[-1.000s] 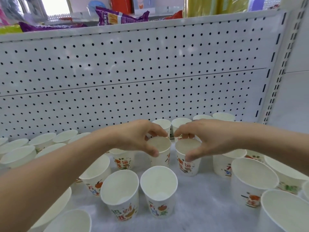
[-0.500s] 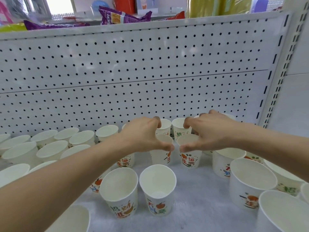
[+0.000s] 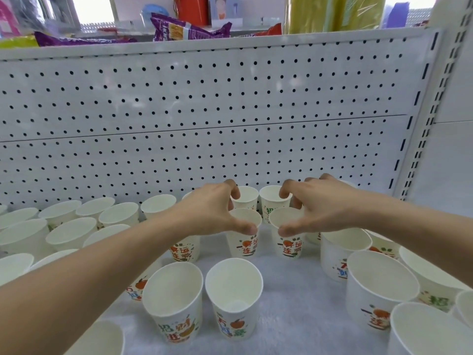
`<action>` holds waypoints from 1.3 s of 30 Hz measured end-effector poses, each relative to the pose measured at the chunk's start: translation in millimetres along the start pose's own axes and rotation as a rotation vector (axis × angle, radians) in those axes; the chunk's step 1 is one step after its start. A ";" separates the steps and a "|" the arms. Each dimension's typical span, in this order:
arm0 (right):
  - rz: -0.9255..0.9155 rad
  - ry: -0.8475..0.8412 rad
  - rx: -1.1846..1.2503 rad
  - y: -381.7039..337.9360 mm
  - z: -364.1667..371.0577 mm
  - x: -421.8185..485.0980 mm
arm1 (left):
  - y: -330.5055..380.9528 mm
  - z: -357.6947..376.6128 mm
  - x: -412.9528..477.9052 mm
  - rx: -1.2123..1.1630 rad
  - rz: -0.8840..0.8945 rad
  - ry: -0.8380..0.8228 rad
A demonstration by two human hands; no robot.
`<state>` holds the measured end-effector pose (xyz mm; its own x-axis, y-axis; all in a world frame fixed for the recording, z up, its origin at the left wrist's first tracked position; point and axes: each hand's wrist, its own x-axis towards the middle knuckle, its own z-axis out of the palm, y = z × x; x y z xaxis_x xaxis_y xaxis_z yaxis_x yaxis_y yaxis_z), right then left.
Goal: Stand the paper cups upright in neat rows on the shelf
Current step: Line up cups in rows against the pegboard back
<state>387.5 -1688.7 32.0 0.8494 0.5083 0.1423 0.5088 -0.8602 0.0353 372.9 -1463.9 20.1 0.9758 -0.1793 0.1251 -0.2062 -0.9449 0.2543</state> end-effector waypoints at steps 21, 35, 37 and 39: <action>0.046 0.088 0.007 -4.2 -0.5 -1.1 | 1.9 -12.2 -8.8 -0.201 0.031 0.021; -0.434 -0.201 0.216 -98.6 -16.6 -41.1 | -23.1 -58.1 -125.4 0.141 0.090 -0.292; -0.411 -0.177 0.182 -97.0 -16.0 -41.0 | -18.6 -52.5 -121.4 0.151 0.102 -0.288; -0.355 -0.176 0.162 -85.4 -18.3 -42.4 | -13.9 -49.2 -115.0 0.137 0.110 -0.278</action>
<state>305.5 -1637.6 41.0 0.6217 0.7830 -0.0222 0.7773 -0.6202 -0.1058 260.0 -1416.6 49.4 0.9347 -0.3322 -0.1265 -0.3180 -0.9404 0.1204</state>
